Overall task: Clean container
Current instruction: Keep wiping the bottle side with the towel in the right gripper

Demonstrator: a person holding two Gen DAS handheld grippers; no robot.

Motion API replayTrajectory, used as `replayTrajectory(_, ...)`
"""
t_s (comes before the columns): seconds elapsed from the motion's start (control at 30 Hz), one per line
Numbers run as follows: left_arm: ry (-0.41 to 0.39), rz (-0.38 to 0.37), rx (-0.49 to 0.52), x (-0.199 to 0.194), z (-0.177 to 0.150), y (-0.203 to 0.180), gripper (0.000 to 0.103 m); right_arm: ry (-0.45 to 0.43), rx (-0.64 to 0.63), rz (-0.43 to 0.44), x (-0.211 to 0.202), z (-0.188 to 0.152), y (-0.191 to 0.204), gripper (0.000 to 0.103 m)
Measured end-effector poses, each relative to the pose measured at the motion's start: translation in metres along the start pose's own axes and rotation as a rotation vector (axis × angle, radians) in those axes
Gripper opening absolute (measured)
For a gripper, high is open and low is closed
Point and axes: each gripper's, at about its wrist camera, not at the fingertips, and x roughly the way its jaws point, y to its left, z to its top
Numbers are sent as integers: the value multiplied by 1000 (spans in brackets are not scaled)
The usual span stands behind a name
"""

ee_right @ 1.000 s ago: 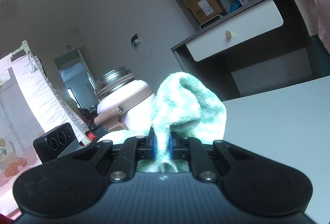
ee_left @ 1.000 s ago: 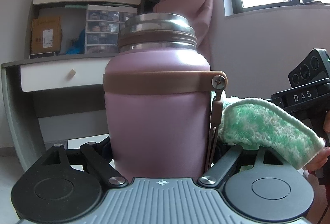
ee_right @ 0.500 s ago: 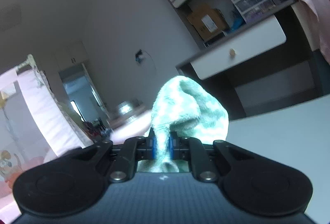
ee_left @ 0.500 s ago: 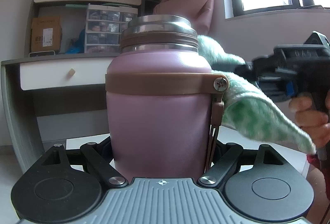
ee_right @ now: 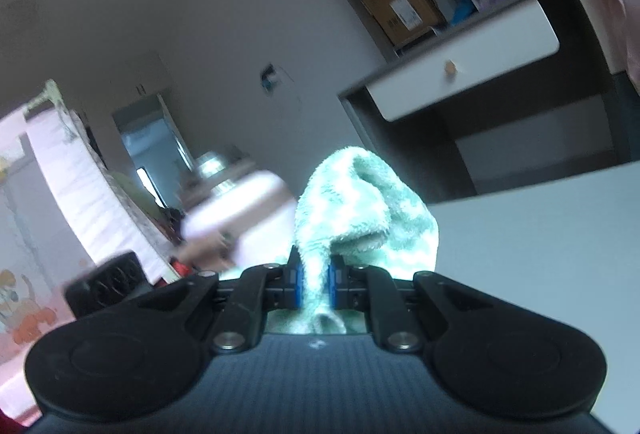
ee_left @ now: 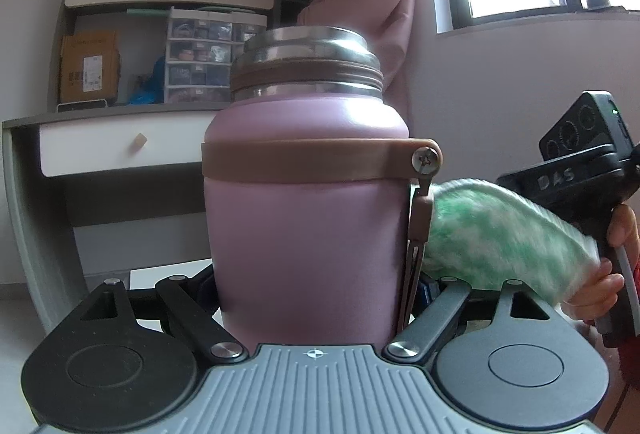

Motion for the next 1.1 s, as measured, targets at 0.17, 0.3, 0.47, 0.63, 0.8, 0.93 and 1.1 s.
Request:
replayTrajectory(0.17, 5, 14, 15, 0, 2, -1, 85, 48, 12, -18, 5, 1, -5, 12)
replayTrajectory(0.3, 2, 16, 11, -1, 3, 0, 85, 14, 6, -17, 2, 5, 1, 12)
replayTrajectory(0.47, -2, 11, 8, -3, 3, 1, 85, -82, -6, 47, -10, 9, 13, 12)
replayTrajectory(0.63, -3, 10, 0, -3, 2, 3, 85, -76, -21, 72, -12, 9, 17, 12)
replayTrajectory(0.8, 0, 10, -2, -3, -1, 2, 85, -44, 3, 68, -9, 7, 7, 12)
replayTrajectory(0.93, 5, 10, 7, -5, -2, 2, 85, -12, 2, 35, -5, 4, 4, 12)
replayTrajectory(1.1, 11, 14, 20, -4, 0, -3, 85, 23, 0, 7, -1, 3, 2, 12)
